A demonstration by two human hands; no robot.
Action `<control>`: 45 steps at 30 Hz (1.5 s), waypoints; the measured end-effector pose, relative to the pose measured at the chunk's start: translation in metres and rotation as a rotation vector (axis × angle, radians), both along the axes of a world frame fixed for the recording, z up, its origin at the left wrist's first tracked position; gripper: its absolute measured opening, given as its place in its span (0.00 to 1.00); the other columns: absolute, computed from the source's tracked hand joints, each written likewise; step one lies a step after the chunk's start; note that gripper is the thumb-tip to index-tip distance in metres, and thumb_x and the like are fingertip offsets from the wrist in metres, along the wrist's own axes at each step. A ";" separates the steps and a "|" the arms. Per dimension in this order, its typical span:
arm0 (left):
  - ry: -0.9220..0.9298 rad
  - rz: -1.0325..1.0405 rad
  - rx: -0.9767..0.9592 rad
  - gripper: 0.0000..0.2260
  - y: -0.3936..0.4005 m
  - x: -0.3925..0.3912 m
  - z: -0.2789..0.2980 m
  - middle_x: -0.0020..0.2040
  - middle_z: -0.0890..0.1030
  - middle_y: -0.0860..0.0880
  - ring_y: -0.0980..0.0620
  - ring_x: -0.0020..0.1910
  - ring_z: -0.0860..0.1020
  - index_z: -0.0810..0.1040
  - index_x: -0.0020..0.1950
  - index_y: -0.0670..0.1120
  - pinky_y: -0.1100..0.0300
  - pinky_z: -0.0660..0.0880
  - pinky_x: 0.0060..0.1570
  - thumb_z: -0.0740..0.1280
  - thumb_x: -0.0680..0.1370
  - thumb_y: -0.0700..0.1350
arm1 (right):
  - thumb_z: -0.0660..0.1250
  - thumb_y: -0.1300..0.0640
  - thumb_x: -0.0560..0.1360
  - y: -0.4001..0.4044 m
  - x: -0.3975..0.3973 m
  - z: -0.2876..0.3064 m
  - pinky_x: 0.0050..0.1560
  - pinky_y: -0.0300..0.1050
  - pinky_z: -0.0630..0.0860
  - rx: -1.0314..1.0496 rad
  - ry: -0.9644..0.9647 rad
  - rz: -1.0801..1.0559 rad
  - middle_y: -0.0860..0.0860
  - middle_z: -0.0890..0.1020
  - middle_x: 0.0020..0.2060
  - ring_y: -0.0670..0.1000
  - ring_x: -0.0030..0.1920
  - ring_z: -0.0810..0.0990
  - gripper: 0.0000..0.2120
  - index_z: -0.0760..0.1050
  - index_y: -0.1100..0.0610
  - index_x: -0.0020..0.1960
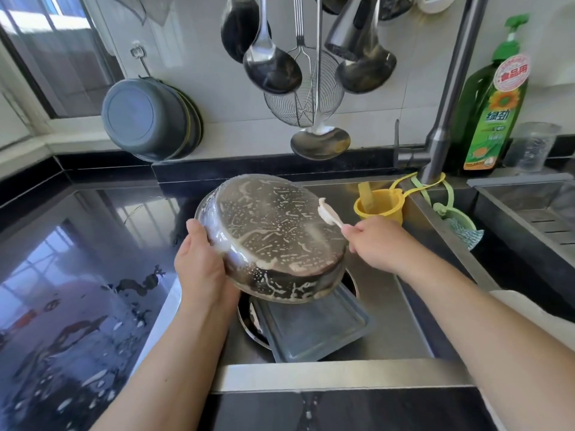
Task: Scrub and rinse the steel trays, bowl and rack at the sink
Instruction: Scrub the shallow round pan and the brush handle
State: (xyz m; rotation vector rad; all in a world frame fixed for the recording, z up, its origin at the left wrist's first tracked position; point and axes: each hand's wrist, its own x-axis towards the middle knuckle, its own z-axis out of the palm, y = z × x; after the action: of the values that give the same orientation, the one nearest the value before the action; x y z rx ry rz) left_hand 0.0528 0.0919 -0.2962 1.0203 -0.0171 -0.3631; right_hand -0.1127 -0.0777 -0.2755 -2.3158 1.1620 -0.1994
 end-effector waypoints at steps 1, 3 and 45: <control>0.023 -0.005 -0.015 0.18 0.002 0.002 -0.001 0.55 0.86 0.41 0.42 0.53 0.85 0.81 0.57 0.40 0.40 0.80 0.60 0.61 0.87 0.54 | 0.54 0.45 0.85 -0.006 -0.004 0.001 0.45 0.49 0.75 0.010 0.017 -0.028 0.56 0.81 0.43 0.55 0.42 0.77 0.24 0.80 0.60 0.48; 0.058 0.017 -0.017 0.19 0.004 0.005 -0.002 0.57 0.86 0.40 0.41 0.55 0.86 0.81 0.59 0.40 0.39 0.81 0.58 0.61 0.86 0.55 | 0.53 0.46 0.85 -0.013 -0.011 0.006 0.43 0.48 0.74 0.028 0.034 -0.074 0.56 0.79 0.45 0.55 0.42 0.76 0.23 0.80 0.61 0.52; 0.168 0.027 -0.060 0.18 0.005 0.006 0.007 0.36 0.83 0.43 0.46 0.35 0.83 0.78 0.49 0.42 0.42 0.85 0.45 0.59 0.87 0.54 | 0.70 0.48 0.80 -0.013 -0.033 0.008 0.32 0.42 0.73 0.291 0.191 0.244 0.52 0.76 0.30 0.49 0.28 0.71 0.16 0.82 0.59 0.41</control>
State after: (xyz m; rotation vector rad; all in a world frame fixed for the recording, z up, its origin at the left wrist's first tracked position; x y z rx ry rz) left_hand 0.0590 0.0969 -0.2887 0.9274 0.1365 -0.4209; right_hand -0.1454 -0.0905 -0.2671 -2.2223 0.9136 0.2682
